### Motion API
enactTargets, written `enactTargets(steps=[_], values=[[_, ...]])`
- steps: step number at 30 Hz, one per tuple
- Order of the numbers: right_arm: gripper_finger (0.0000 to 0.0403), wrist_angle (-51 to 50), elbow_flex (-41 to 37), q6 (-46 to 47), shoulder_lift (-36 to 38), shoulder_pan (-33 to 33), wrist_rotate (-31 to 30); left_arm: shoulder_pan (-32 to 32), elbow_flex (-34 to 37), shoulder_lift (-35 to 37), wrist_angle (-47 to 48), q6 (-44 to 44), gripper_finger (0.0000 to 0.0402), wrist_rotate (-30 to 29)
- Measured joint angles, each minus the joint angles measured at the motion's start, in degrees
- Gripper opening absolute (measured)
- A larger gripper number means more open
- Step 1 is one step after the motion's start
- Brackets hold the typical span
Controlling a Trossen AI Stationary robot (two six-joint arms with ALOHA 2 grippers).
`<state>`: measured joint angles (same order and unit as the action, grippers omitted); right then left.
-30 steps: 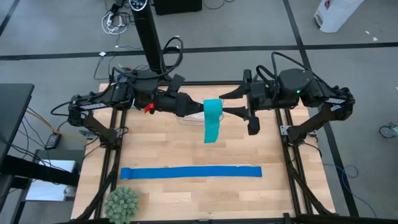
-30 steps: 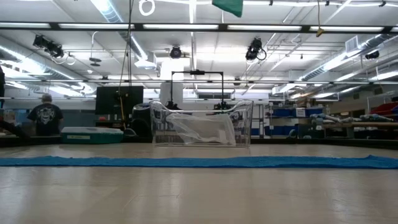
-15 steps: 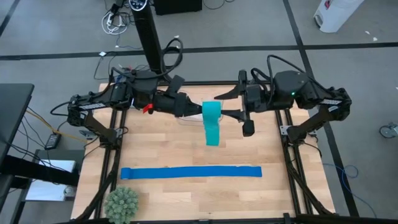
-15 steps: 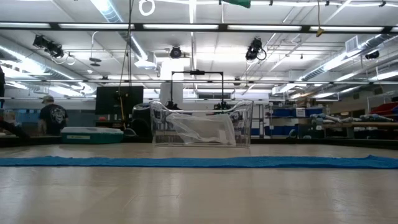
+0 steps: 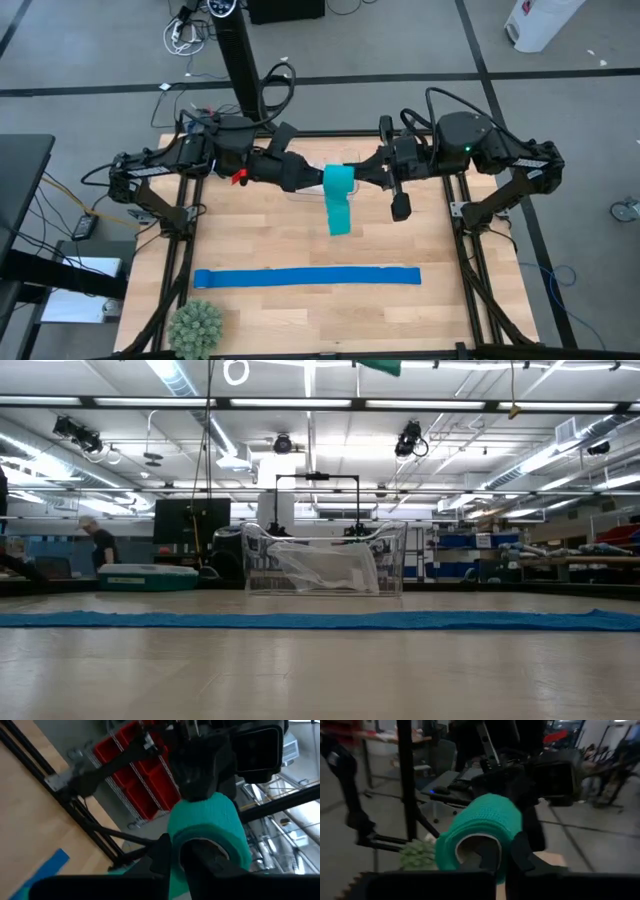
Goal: Roll bandage
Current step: Roll the green bandage
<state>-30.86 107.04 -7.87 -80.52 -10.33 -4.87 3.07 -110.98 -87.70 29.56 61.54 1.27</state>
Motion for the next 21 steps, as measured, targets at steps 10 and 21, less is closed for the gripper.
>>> enactTargets(steps=[10, 21], values=[[0.0001, 0.1, 0.0, 20.2, 1.3, 3.5, 11.6, -0.1, 0.1, 0.7, -7.9, -19.4, 0.0094, -3.2], [0.0, -0.2, 0.0, 33.5, 2.8, 7.2, 20.1, 0.3, 0.0, 1.3, -8.6, -28.2, 0.0097, -0.4]])
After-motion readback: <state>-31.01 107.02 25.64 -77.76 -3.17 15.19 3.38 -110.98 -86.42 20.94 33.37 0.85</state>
